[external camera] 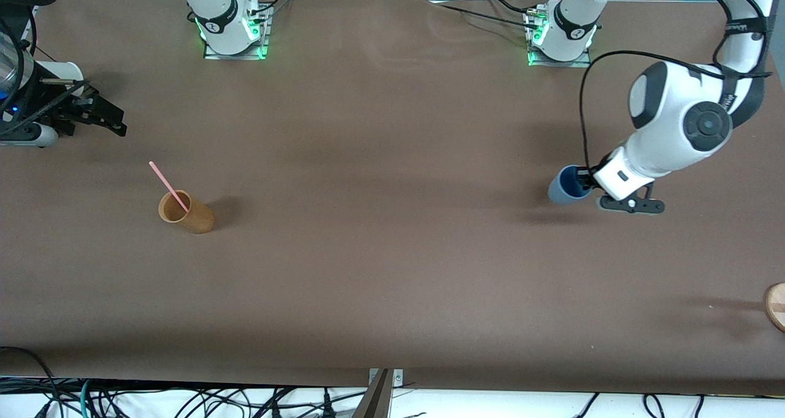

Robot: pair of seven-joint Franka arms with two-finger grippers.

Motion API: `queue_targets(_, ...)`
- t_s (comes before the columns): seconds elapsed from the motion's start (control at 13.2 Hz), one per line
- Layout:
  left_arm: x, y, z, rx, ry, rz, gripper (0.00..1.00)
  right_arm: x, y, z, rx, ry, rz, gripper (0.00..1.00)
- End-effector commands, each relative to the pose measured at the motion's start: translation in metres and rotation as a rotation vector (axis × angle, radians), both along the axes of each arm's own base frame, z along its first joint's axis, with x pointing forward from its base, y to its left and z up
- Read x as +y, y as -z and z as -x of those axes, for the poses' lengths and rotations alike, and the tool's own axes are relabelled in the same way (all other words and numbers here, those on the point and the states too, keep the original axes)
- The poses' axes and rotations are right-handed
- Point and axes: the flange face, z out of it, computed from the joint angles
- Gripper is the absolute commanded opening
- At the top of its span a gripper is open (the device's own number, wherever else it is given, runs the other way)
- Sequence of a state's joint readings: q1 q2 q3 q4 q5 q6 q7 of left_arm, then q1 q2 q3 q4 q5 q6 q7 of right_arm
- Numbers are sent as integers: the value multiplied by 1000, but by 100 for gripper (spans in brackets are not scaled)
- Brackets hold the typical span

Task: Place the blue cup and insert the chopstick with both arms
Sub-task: 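Carry the blue cup with the left gripper while the right gripper grasps chopstick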

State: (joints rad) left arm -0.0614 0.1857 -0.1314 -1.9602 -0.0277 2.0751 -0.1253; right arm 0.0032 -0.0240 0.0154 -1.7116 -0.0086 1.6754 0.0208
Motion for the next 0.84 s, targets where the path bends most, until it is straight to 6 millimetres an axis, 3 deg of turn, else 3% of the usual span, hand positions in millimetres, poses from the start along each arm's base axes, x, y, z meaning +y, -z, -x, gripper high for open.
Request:
queue_targets(0.0, -96, -26, -4, -16, -72, 28, 0, -2, 0, -6, -5, -14, 9, 100)
queue_targets(0.23, -218, -29, 4, -7, -104, 43, 0, 3, 19, -21, -2, -29, 22, 100)
queue_targets(0.38, -293, -10, 21, 2, -99, 44, 0, 24, 28, -32, -1, -98, 113, 100)
queue_targets(0.53, -349, 9, 29, 0, -134, 46, 0, 36, 55, -56, 41, -183, 125, 100)
queue_targets(0.76, -408, 33, 44, -42, -144, 18, 0, 30, 74, -80, 63, -193, 103, 100)
